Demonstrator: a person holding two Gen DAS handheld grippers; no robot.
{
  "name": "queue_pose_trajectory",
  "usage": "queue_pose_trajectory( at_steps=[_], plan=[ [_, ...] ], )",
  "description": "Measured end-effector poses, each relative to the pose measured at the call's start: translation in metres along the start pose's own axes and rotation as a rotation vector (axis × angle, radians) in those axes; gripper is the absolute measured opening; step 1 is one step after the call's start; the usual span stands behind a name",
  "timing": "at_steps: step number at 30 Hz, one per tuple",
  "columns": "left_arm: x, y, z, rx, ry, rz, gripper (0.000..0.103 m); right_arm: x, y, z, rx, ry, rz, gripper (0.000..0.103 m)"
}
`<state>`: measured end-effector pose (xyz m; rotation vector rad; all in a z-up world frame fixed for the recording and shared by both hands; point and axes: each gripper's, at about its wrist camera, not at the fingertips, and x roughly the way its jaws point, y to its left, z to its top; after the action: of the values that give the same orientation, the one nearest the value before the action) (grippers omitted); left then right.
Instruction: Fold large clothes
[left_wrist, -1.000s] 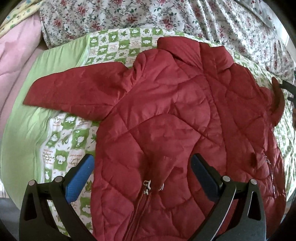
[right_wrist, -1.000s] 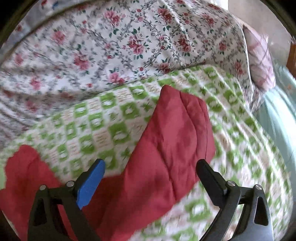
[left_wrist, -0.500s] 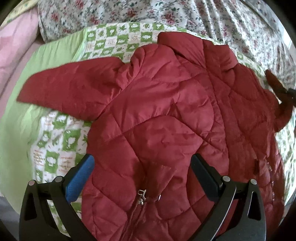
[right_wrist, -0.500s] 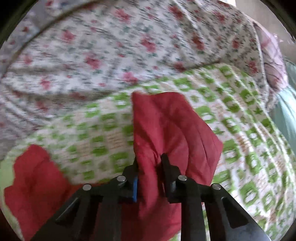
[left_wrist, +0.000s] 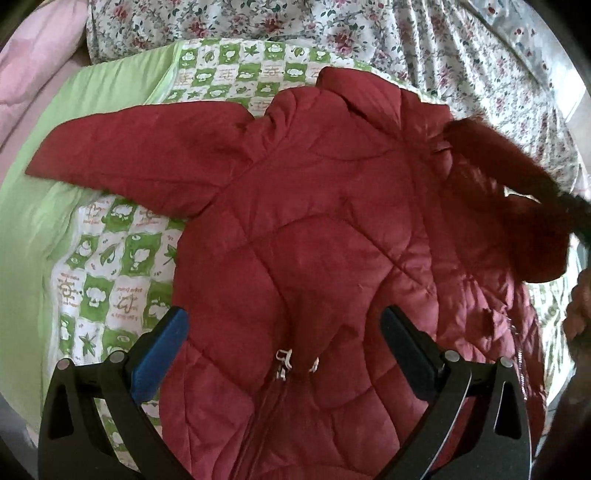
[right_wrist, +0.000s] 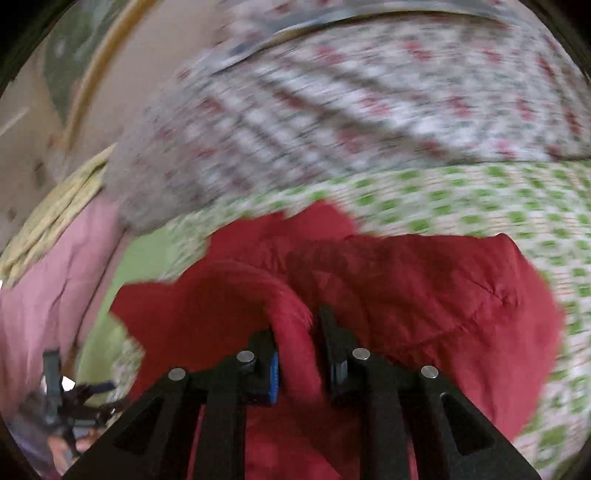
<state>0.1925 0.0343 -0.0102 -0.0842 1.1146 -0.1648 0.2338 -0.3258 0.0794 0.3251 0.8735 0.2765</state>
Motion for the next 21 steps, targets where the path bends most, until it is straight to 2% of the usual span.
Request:
queue_pose_trajectory(
  at_steps=[6, 9, 12, 14, 17, 19, 21],
  plan=[
    [-0.007, 0.017, -0.004, -0.034, 0.006, -0.074, 0.103, 0.047, 0.066, -0.037, -0.143, 0.146, 0.068, 0.019],
    [-0.004, 0.025, 0.000, -0.049, 0.030, -0.125, 0.103, 0.058, 0.078, -0.057, -0.193, 0.206, 0.087, 0.022],
    [0.008, 0.026, 0.011, -0.045, 0.061, -0.176, 0.103, 0.071, 0.091, -0.072, -0.269, 0.254, 0.067, 0.023],
    [0.021, 0.020, 0.024, -0.023, 0.092, -0.196, 0.103, 0.075, 0.095, -0.079, -0.315, 0.266, 0.047, 0.024],
    [0.042, 0.012, 0.045, -0.010, 0.138, -0.225, 0.103, 0.074, 0.091, -0.078, -0.314, 0.270, 0.048, 0.025],
    [0.055, 0.005, 0.060, -0.007, 0.158, -0.255, 0.103, 0.075, 0.090, -0.075, -0.300, 0.272, 0.057, 0.029],
    [0.064, -0.004, 0.072, 0.005, 0.161, -0.273, 0.099, 0.074, 0.088, -0.076, -0.291, 0.278, 0.062, 0.044]
  ],
)
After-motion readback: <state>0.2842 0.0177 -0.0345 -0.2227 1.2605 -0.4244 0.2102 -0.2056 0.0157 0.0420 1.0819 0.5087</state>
